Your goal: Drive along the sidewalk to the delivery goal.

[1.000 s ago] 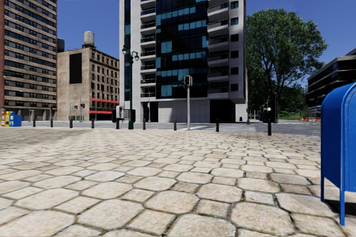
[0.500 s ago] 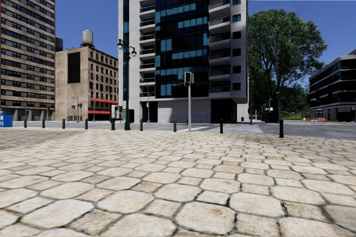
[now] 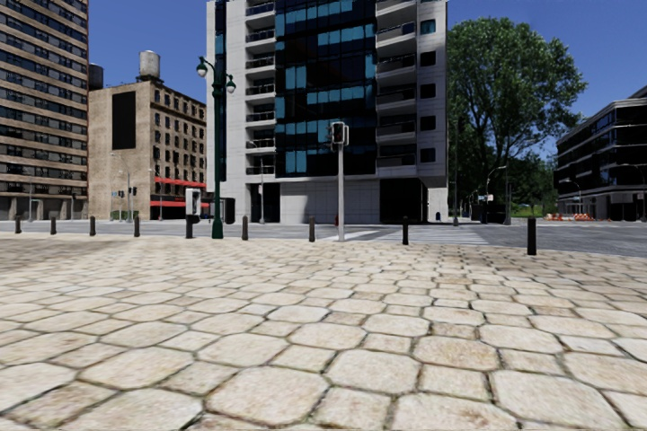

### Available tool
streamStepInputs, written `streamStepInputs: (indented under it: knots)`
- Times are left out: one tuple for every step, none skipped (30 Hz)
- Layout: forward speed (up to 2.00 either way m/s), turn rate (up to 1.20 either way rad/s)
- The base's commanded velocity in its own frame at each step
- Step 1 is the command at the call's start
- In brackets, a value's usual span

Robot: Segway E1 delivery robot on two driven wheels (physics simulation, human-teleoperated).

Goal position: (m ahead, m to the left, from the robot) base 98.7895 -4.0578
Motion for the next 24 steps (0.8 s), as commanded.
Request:
streamStepInputs:
  knots:
    - [2.00, -0.49]
    - [2.00, -0.50]
    - [2.00, -0.50]
    - [2.00, -0.50]
    - [2.00, -0.50]
    - [2.00, -0.50]
    - [2.00, -0.50]
    - [2.00, -0.50]
    - [2.00, -0.50]
    - [2.00, -0.50]
    - [2.00, -0.50]
    - [2.00, -0.48]
    - [2.00, -0.29]
    - [2.00, -0.29]
    - [2.00, -0.09]
    - [2.00, -0.03]
    - [2.00, 0.00]
    - [2.00, 0.00]
    - [2.00, 0.00]
    - [2.00, 0.00]
    - [2.00, 0.00]
    - [2.00, 0.00]
    - [2.00, 0.00]
    - [2.00, 0.00]
